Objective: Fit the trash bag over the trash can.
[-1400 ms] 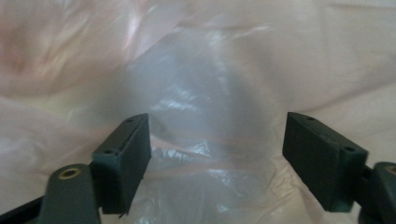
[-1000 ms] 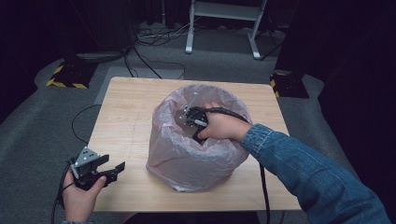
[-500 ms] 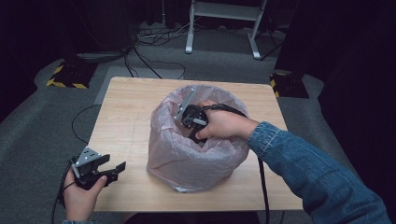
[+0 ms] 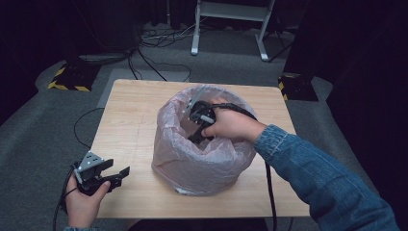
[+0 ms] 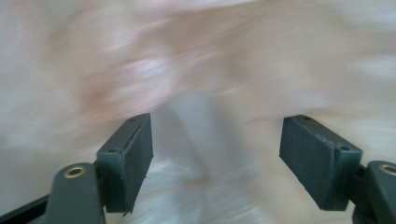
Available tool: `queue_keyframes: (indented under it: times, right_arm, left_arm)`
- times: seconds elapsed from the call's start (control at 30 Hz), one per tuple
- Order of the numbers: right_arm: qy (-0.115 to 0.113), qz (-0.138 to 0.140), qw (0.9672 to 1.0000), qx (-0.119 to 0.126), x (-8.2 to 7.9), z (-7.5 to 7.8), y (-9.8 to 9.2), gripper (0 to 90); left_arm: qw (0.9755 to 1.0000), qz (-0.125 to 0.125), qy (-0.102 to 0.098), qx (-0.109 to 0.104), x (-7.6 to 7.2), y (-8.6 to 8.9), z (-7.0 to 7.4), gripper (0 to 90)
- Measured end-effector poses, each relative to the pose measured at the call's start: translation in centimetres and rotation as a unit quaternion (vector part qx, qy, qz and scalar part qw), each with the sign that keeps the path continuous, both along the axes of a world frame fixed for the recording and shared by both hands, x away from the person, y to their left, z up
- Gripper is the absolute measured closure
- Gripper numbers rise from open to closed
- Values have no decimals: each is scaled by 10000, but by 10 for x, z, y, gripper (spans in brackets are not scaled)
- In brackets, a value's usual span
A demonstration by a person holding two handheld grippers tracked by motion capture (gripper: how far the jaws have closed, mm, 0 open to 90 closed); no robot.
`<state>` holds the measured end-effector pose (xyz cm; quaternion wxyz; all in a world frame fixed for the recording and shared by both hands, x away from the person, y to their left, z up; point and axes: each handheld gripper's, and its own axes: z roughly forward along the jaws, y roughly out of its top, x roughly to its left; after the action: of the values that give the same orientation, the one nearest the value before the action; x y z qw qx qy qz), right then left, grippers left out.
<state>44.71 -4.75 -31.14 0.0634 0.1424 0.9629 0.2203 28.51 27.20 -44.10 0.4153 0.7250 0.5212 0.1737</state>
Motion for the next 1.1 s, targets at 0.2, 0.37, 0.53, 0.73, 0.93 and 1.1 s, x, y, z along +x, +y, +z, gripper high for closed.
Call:
queue_keyframes:
  times: [0.2,0.37,0.53,0.73,0.93,1.1]
  right_arm:
    - [-190,-986,9946,264,27,8,-18,356]
    - [-214,-908,9954,215,25,6,-18,271]
    - [-48,-437,9982,419,13,16,-9,295]
    - [-415,-445,9917,1129,16,32,-2,325]
    - [-504,-520,9885,1328,25,21,-3,284]
    - [-193,-316,9905,1326,21,29,-7,301]
  left_arm:
    - [10000,1,12,5,1,0,-1,294]
    - [10000,-3,14,15,1,0,-1,294]
    - [10000,-5,17,6,1,-1,-1,294]
    - [10000,-1,6,5,0,0,-1,294]
    - [10000,1,-3,0,0,1,-1,294]
    - [10000,3,9,5,0,1,-1,294]
